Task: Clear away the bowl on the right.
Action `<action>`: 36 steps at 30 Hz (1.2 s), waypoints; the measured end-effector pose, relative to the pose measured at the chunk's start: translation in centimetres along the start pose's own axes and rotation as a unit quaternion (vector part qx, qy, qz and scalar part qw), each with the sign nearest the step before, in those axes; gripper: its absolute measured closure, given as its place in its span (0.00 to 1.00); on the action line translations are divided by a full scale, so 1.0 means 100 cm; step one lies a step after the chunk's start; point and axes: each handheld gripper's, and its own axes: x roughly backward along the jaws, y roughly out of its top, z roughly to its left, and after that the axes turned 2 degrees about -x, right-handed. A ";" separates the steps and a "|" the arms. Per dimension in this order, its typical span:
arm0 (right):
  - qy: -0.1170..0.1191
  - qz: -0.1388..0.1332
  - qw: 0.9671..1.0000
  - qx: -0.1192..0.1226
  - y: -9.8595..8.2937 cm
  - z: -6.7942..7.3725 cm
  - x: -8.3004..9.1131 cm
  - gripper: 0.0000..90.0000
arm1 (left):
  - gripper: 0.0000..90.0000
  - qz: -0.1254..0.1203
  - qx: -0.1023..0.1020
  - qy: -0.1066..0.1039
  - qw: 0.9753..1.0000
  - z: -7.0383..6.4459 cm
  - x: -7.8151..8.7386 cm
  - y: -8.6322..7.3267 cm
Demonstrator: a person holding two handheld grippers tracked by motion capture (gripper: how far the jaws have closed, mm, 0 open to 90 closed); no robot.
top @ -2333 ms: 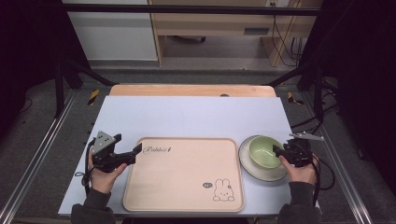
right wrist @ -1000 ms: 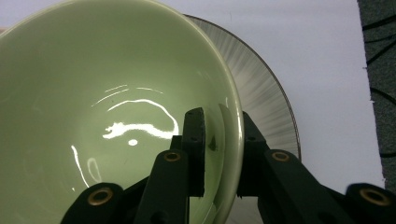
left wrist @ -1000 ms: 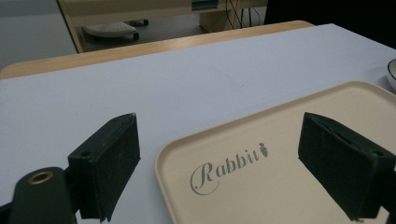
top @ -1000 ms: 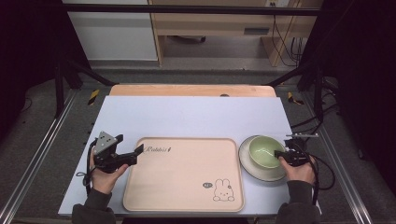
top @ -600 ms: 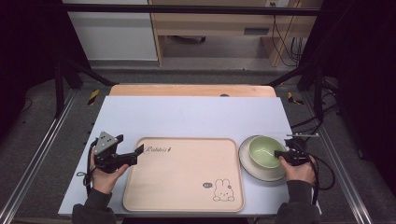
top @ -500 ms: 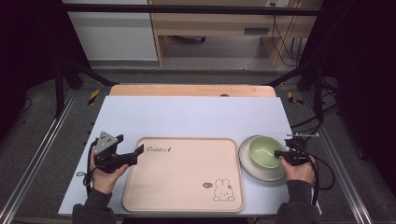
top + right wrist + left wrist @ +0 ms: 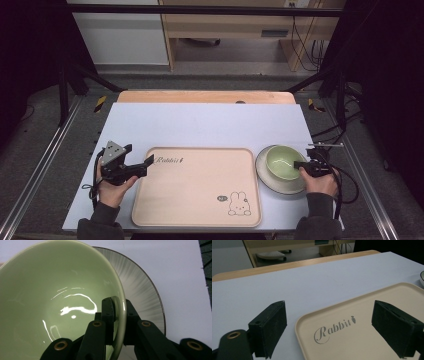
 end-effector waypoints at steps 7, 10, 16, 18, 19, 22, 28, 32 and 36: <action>0.004 -0.009 1.000 -0.012 0.000 0.002 0.002 0.93 | 0.14 0.000 0.001 0.001 1.000 0.000 0.000 0.000; 0.002 -0.009 1.000 -0.010 0.000 0.003 0.002 0.93 | 0.14 0.000 0.000 0.000 1.000 0.000 0.000 0.000; 0.000 -0.014 1.000 -0.008 0.000 0.005 0.003 0.93 | 0.14 0.000 0.001 0.001 1.000 0.000 0.000 0.000; -0.002 -0.014 1.000 -0.009 0.001 0.006 0.004 0.93 | 0.14 0.000 0.001 0.001 1.000 0.000 0.000 0.000; -0.001 -0.015 1.000 -0.008 0.001 0.006 0.004 0.93 | 0.14 0.000 0.001 0.001 1.000 0.000 0.000 0.000; -0.003 -0.018 1.000 0.000 0.000 0.006 0.005 0.93 | 0.14 -0.002 0.004 -0.001 1.000 0.001 0.001 0.000; -0.006 -0.020 1.000 -0.003 0.000 0.009 0.006 0.93 | 0.14 -0.003 0.002 0.000 1.000 0.000 0.002 0.001; -0.004 -0.026 1.000 0.000 0.000 0.010 0.007 0.93 | 0.14 -0.002 0.000 -0.001 1.000 -0.001 0.001 0.001; -0.004 -0.027 1.000 -0.002 0.000 0.011 0.007 0.93 | 0.14 -0.001 0.001 -0.001 1.000 0.000 0.001 0.000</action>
